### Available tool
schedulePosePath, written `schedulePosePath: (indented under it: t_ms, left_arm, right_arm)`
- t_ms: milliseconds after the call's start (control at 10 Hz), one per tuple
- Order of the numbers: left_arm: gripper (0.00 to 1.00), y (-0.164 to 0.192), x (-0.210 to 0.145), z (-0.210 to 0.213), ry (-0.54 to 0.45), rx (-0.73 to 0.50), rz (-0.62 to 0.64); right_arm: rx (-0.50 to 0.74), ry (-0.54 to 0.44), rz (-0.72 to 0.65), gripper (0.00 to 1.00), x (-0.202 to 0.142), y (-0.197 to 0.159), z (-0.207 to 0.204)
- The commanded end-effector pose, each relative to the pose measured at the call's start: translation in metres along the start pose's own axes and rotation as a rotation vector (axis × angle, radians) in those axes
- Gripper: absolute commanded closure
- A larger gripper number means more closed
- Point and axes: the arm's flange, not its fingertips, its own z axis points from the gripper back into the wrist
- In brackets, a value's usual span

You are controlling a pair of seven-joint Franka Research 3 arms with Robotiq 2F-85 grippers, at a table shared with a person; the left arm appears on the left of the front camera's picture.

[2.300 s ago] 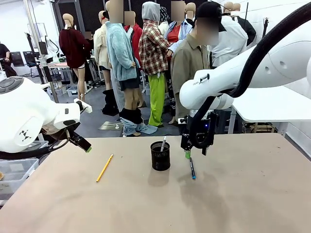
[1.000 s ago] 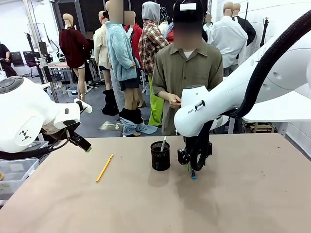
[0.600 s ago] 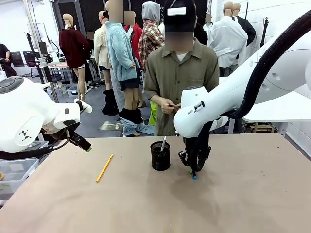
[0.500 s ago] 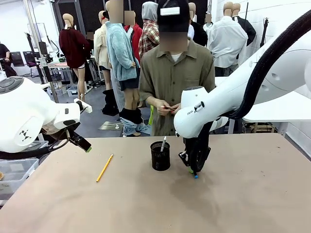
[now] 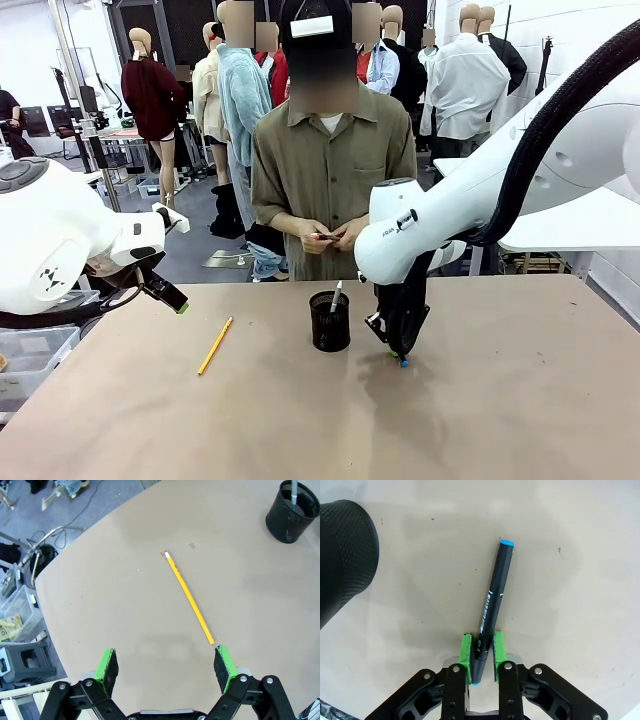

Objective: Place the pens into the pen holder.
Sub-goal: Pick up a writing instrument from the table and place it into the Pen holder.

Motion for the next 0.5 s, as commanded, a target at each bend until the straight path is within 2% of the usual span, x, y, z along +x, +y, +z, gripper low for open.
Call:
schedulePosePath:
  t_ms: [0,100,400]
  left_arm:
    - [0.00,-0.0003,-0.0016,-0.0019,-0.009,0.005,0.000]
    - [0.00,-0.0003,-0.0016,-0.0019,-0.009,0.005,0.000]
    - [0.00,-0.0003,-0.0016,-0.0019,-0.009,0.005,0.000]
  right_arm:
    - [0.031,0.018,0.001,0.81,0.0069,0.0037,-0.0098]
    - [0.039,0.016,0.010,1.00,0.0068,0.0029,-0.0095]
    - [0.043,-0.002,-0.001,1.00,0.0053,-0.0019,-0.0076]
